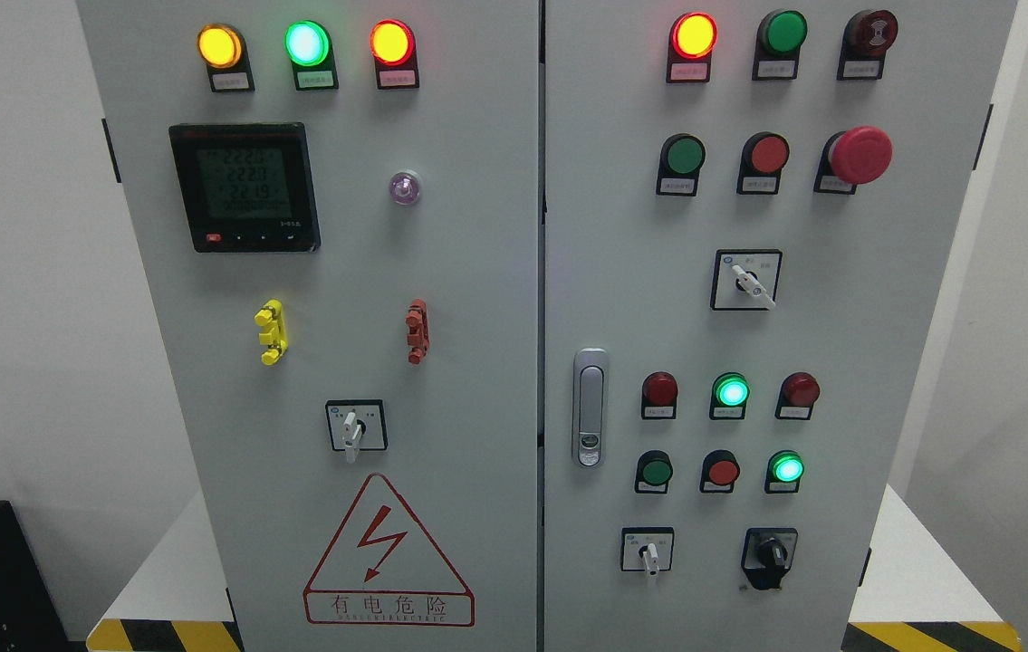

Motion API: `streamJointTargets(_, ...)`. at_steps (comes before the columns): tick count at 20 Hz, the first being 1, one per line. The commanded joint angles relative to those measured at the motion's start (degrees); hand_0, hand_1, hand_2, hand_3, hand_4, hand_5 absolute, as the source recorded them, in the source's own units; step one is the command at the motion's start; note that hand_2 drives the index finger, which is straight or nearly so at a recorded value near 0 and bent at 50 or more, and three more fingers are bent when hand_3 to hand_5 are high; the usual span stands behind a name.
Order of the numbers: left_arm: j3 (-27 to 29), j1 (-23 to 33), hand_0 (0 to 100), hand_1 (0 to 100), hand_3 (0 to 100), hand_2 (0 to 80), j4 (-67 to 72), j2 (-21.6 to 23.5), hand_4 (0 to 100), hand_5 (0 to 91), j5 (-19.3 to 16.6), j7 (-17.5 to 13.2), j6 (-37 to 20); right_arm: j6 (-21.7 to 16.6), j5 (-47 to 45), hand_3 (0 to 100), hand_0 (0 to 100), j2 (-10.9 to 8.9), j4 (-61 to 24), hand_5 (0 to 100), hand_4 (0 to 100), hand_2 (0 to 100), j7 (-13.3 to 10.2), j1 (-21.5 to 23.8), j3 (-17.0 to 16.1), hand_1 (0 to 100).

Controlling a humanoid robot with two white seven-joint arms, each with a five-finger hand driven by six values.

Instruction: Turn on light switch 1

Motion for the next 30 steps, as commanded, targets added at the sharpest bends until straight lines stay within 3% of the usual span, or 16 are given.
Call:
streamJointTargets(1,0.0,2.7,38,7,0,0.0,-5.4,-0.7,0,0.0,0.0,0.2,1.3,0.0,0.0,0,30,0.0,0.0,0,0,0,0.0,0.0,0.1,0)
streamJointTargets(12,0.0,3.0,37,7,0,0.0,-8.0,-0.6,0,0.0,0.0,0.5,1.3,0.0,-0.1,0,30,0.0,0.0,0,0,0,0.0,0.0,0.0,0)
streamJointTargets(19,0.8,11.4,36,9,0,0.0,-31.0,3.8,0,0.0,0.0,0.7,1.2,0.0,0.0,0,30,0.0,0.0,0,0,0,0.0,0.0,0.0,0)
streamJointTargets(23,5.4,19.3,36,10,0,0.0,-49.7,5.4,0,0.0,-0.3,0.3,1.3,0.0,-0.1,0,30,0.0,0.0,0,0,0,0.0,0.0,0.0,0)
streamJointTargets(26,8.7,25.0,37,11,0,0.0,-64.0,5.4,0,0.0,-3.1,-0.1,1.2,0.0,0.0,0,30,0.0,0.0,0,0,0,0.0,0.0,0.0,0)
streamJointTargets(30,12.6,27.2,39,14,0,0.0,-78.0,5.2,0,0.0,-4.9,-1.0,1.1,0.0,0.0,0,30,0.0,0.0,0,0,0,0.0,0.0,0.1,0)
